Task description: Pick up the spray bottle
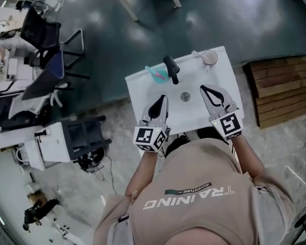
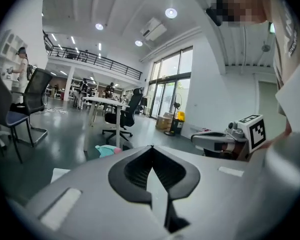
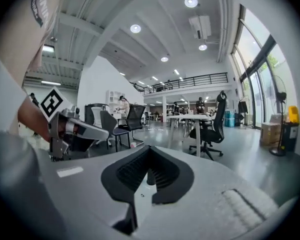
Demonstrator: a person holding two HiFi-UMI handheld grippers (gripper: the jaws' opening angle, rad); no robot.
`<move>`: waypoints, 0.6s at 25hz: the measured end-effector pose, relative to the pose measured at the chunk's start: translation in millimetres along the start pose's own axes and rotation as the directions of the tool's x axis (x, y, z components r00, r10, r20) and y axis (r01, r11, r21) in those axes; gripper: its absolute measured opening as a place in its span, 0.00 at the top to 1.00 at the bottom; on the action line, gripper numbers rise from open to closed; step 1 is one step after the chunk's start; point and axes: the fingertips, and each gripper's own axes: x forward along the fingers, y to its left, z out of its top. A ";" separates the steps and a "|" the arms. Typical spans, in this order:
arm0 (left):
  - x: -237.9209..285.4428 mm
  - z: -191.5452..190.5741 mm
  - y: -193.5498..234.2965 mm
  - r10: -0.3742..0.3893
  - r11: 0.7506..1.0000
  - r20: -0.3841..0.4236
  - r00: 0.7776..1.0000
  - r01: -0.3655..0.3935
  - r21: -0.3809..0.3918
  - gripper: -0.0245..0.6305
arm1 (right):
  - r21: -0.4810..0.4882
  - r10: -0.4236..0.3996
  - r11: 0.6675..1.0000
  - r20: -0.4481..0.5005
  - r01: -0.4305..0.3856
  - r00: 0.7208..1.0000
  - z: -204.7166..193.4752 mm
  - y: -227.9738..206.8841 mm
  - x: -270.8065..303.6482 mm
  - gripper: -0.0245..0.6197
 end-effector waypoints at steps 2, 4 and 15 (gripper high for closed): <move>6.3 5.2 0.6 0.028 0.999 0.006 1.000 -0.028 -0.015 0.94 | -0.064 0.047 0.997 -0.019 -0.048 0.999 1.2 -2.0 13.2 0.96; 16.3 9.0 6.3 0.033 0.999 0.020 0.999 -0.033 -0.033 0.93 | -0.107 0.088 0.990 -0.035 -0.092 0.995 2.1 -3.4 26.5 0.96; 19.6 5.5 67.7 0.099 0.995 0.000 0.995 -0.099 0.025 0.90 | -0.081 0.194 0.977 -0.061 -0.198 0.979 8.4 6.3 66.7 0.96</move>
